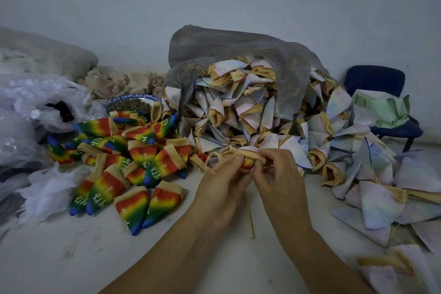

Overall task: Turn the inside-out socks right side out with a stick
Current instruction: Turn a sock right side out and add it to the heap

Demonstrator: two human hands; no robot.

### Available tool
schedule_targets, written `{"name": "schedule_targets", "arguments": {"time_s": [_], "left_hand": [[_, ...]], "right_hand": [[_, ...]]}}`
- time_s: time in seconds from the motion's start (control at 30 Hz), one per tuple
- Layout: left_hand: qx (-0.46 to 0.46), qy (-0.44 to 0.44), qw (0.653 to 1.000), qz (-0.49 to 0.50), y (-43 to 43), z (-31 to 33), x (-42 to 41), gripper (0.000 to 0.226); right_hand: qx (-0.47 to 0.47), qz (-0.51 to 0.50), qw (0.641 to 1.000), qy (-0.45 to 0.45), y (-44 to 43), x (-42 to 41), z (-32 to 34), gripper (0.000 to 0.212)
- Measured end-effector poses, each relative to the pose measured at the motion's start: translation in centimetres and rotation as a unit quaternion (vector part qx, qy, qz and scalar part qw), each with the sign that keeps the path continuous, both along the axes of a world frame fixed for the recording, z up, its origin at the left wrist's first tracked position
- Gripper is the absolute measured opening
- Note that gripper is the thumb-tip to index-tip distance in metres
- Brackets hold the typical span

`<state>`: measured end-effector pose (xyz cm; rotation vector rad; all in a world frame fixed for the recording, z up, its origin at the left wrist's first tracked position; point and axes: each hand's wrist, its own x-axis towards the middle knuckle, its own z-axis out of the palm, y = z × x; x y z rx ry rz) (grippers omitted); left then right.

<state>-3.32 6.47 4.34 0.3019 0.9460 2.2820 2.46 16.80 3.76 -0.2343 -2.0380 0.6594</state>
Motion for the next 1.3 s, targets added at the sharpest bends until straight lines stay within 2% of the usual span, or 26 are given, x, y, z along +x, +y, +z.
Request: {"name": "schedule_targets", "arguments": {"time_s": [0.13, 0.23, 0.3, 0.37, 0.43, 0.53, 0.57, 0.63, 0.77, 0.87, 1.03, 1.13, 1.17, 1.23, 1.3], "left_hand": [[0.011, -0.028, 0.999, -0.032, 0.1, 0.1, 0.0, 0.022], [0.025, -0.063, 0.996, -0.057, -0.1, 0.1, -0.2, 0.026], [0.021, -0.072, 0.994, -0.078, -0.3, 0.2, -0.3, 0.023], [0.016, -0.078, 0.992, -0.099, -0.5, 0.3, -0.4, 0.025], [0.020, -0.081, 0.991, -0.104, -0.6, 0.4, -0.5, 0.029], [0.016, -0.083, 0.992, -0.088, -0.4, 0.5, -0.5, 0.027], [0.003, -0.077, 0.993, -0.085, -0.3, 0.5, -0.5, 0.026], [-0.027, -0.060, 0.994, -0.087, -0.2, 0.4, -0.6, 0.023], [-0.037, -0.056, 0.992, -0.108, -0.5, 0.1, -0.9, 0.027], [-0.023, -0.047, 0.989, -0.138, -0.7, 0.1, -0.9, 0.016], [-0.071, -0.015, 0.988, -0.134, -0.9, 0.0, -0.8, 0.023], [-0.144, 0.058, 0.985, -0.070, -0.7, 0.0, -1.0, 0.028], [-0.188, 0.105, 0.976, -0.027, -0.6, -0.1, -1.0, 0.025], [-0.257, 0.188, 0.946, 0.061, -0.5, -0.2, -1.1, 0.017], [-0.292, 0.228, 0.918, 0.141, -0.6, -0.3, -1.4, 0.025]], "right_hand": [[-0.023, -0.009, 1.000, 0.001, 0.2, 0.1, -0.2, 0.016], [-0.129, 0.026, 0.991, -0.032, 0.5, 0.0, -0.1, 0.015], [-0.230, 0.052, 0.969, -0.072, 0.8, -0.1, 0.0, 0.017], [-0.368, 0.110, 0.920, -0.077, 0.9, -0.1, 0.1, 0.017], [-0.502, 0.201, 0.839, -0.061, 1.0, 0.0, 0.2, 0.019], [-0.591, 0.319, 0.739, -0.057, 1.4, 0.4, 0.5, 0.025], [-0.599, 0.342, 0.722, -0.063, 1.6, 0.5, 0.5, 0.028], [-0.602, 0.355, 0.712, -0.072, 1.8, 0.6, 0.5, 0.031], [-0.586, 0.317, 0.742, -0.070, 2.0, 0.6, 0.2, 0.036], [-0.584, 0.299, 0.751, -0.075, 1.8, 0.6, 0.0, 0.045], [-0.516, 0.269, 0.799, -0.150, 1.0, 0.4, -0.5, 0.043], [-0.429, 0.206, 0.858, -0.194, 0.7, 0.3, -0.6, 0.034], [-0.384, 0.178, 0.883, -0.203, 0.8, 0.2, -0.6, 0.027], [-0.282, 0.122, 0.932, -0.195, 1.5, 0.3, -0.5, 0.025], [-0.187, 0.052, 0.968, -0.161, 2.6, 0.5, -0.6, 0.028]]}}
